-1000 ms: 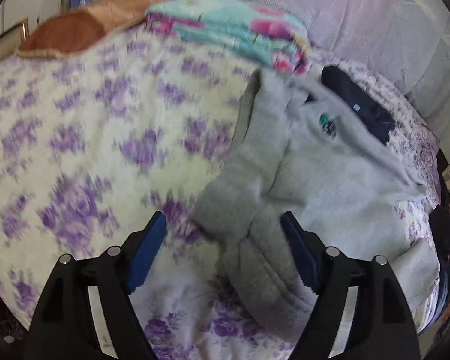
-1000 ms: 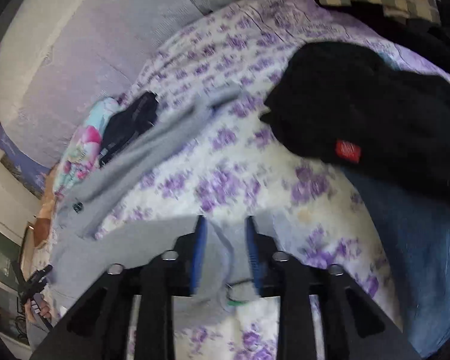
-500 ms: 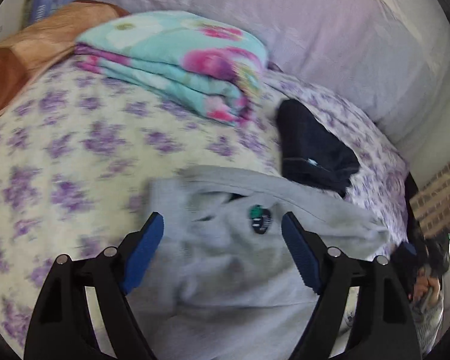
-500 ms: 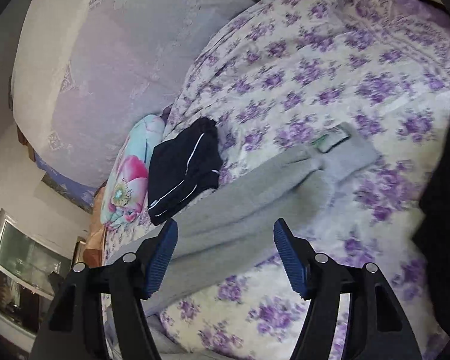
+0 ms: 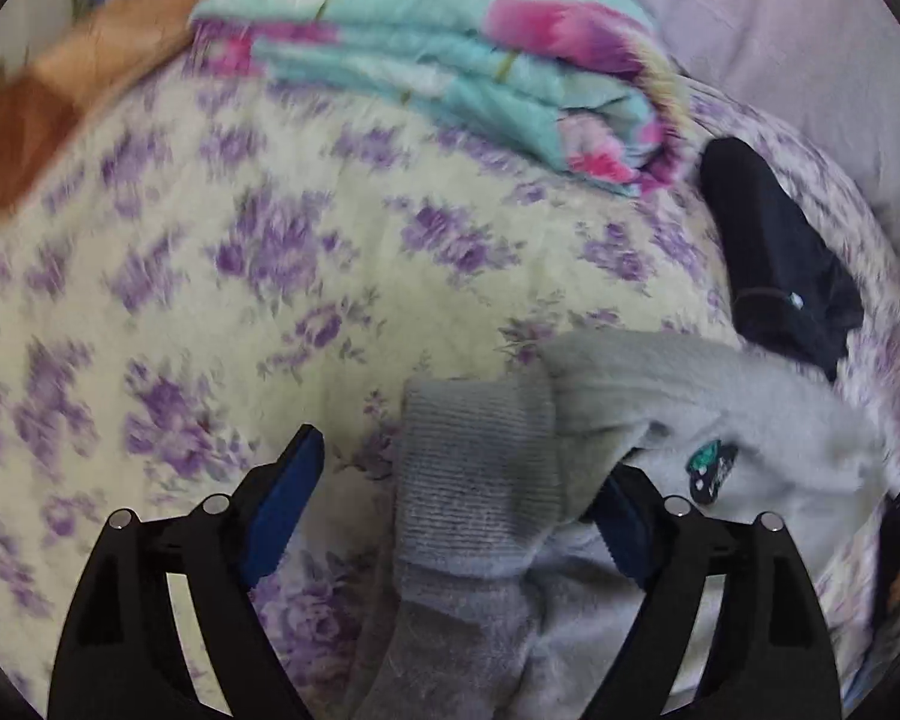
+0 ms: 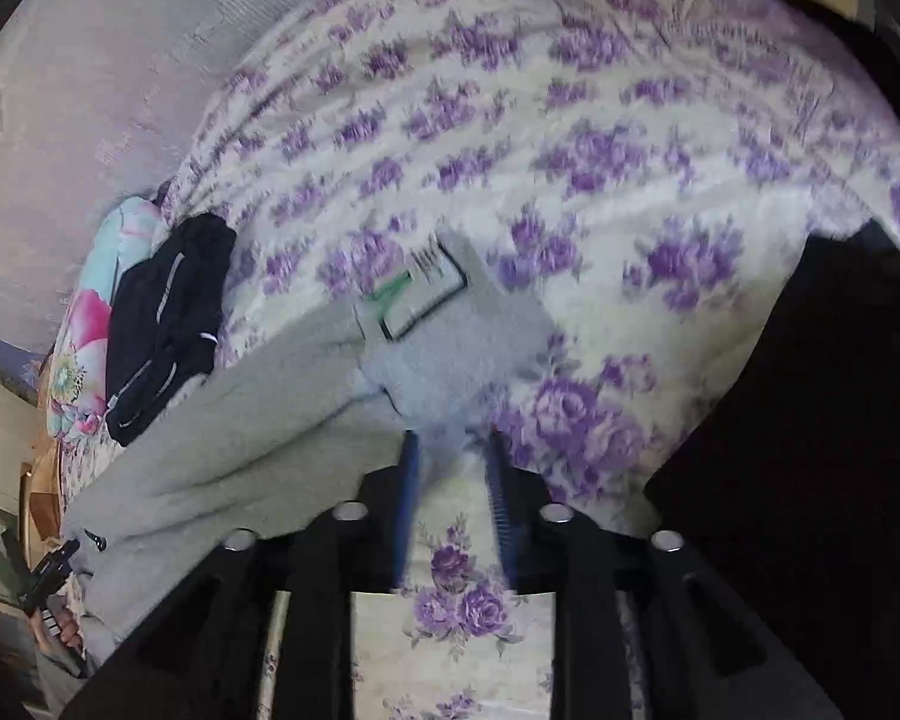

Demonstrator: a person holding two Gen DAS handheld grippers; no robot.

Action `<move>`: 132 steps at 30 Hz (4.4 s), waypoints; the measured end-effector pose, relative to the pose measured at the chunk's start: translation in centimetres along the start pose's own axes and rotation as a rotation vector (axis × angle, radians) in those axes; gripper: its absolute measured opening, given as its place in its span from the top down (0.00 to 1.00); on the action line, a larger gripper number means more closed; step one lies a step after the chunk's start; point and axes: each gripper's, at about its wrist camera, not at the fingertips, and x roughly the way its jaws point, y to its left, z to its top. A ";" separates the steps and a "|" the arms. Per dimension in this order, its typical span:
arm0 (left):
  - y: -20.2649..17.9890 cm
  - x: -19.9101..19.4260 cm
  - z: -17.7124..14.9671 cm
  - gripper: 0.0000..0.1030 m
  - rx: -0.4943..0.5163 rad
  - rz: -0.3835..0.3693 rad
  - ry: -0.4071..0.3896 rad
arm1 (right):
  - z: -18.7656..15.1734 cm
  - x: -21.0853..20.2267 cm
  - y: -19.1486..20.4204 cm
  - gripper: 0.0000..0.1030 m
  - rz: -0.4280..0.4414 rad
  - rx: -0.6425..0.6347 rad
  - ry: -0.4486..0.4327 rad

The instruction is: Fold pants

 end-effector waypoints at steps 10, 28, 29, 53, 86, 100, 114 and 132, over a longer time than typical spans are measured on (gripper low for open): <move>1.6 -5.2 1.1 0.20 0.009 -0.145 -0.108 | 7.3 2.9 -1.5 0.28 0.015 0.057 -0.026; 2.8 2.5 4.7 0.20 -0.055 -0.170 0.065 | 7.3 7.4 -2.2 0.83 0.140 0.068 0.047; 2.7 2.2 4.6 0.20 -0.049 -0.178 0.062 | 7.3 7.1 -2.4 0.84 0.142 0.067 0.045; 4.0 -2.7 2.0 0.94 -0.128 -0.380 -0.017 | 6.5 3.4 -1.8 0.94 0.180 0.097 -0.038; 11.8 -14.9 -17.2 1.00 -0.122 -0.463 -0.094 | -21.0 -15.1 -12.8 0.97 0.359 0.222 -0.161; 1.9 -13.7 -10.3 0.55 0.037 -0.374 -0.066 | -18.3 -12.8 -6.5 0.35 0.362 0.603 0.080; 1.4 -10.3 -2.1 0.33 -0.267 -0.489 0.095 | -17.4 -8.1 -5.4 0.79 0.313 0.506 0.069; -0.8 -0.8 3.1 0.28 -0.578 -0.287 0.509 | -18.1 -8.1 -6.1 0.79 0.345 0.521 0.103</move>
